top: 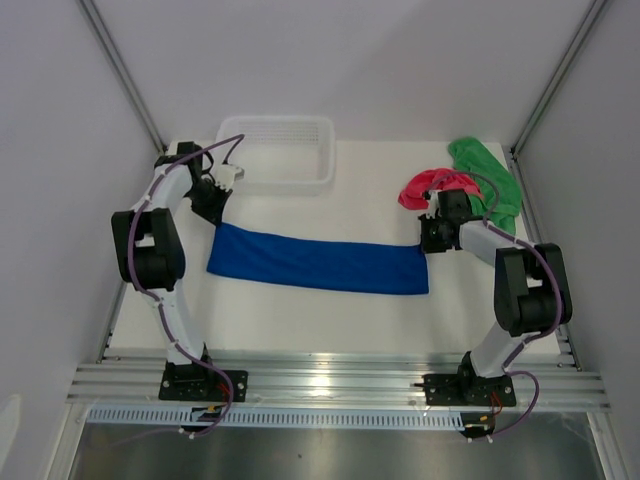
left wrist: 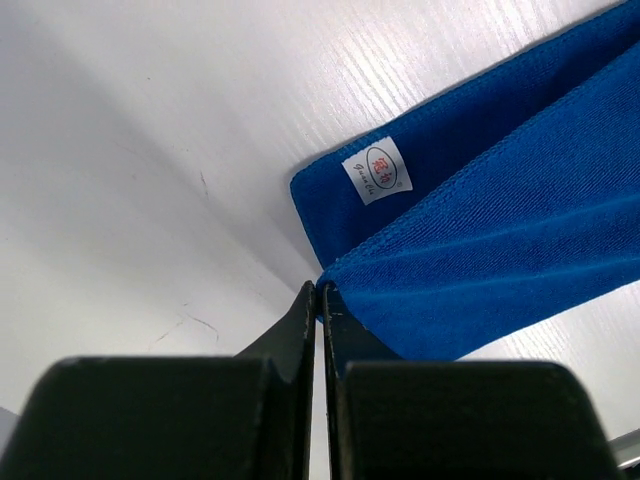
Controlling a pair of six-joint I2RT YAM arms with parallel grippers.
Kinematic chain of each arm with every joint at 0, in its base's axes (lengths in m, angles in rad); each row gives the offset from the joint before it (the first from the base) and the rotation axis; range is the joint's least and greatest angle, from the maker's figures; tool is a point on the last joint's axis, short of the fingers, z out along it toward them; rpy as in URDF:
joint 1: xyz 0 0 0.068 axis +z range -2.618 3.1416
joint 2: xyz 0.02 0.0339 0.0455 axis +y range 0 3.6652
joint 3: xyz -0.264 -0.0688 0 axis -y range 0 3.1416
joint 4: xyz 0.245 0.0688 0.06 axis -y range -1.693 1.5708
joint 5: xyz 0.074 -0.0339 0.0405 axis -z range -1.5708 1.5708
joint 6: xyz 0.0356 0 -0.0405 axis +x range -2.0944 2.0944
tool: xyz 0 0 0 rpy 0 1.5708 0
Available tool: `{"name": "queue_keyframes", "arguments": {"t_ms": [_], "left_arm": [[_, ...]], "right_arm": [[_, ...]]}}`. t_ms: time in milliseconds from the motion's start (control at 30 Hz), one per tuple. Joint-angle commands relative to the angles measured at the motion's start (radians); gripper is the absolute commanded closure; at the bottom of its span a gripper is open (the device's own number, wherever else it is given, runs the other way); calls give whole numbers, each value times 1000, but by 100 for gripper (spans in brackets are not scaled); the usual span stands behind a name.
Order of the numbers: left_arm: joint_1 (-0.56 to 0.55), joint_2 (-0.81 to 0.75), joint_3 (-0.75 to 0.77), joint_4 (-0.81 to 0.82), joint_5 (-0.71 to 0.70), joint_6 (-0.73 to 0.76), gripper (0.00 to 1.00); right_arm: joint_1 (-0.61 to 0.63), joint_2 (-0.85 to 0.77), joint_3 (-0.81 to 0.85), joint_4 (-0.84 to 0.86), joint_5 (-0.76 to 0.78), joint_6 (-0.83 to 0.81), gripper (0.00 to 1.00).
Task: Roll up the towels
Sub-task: Fold the towel
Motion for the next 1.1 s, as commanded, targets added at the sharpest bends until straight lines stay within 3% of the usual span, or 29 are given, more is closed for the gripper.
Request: {"name": "queue_keyframes", "arguments": {"t_ms": [0,200,500,1067], "left_arm": [[-6,-57,20,15,23,-4,99],[-19,-19,37,29,-43,-15,99],[-71,42,86,63,-116,-7,99],[-73,119,104,109,-215,-24,99]], "right_arm": [[-8,-99,-30,17,25,-18,100],[-32,-188,-102,72,30,4,100],[-37,-92,-75,80,43,10,100],[-44,-52,-73,100,65,10,98]]}}
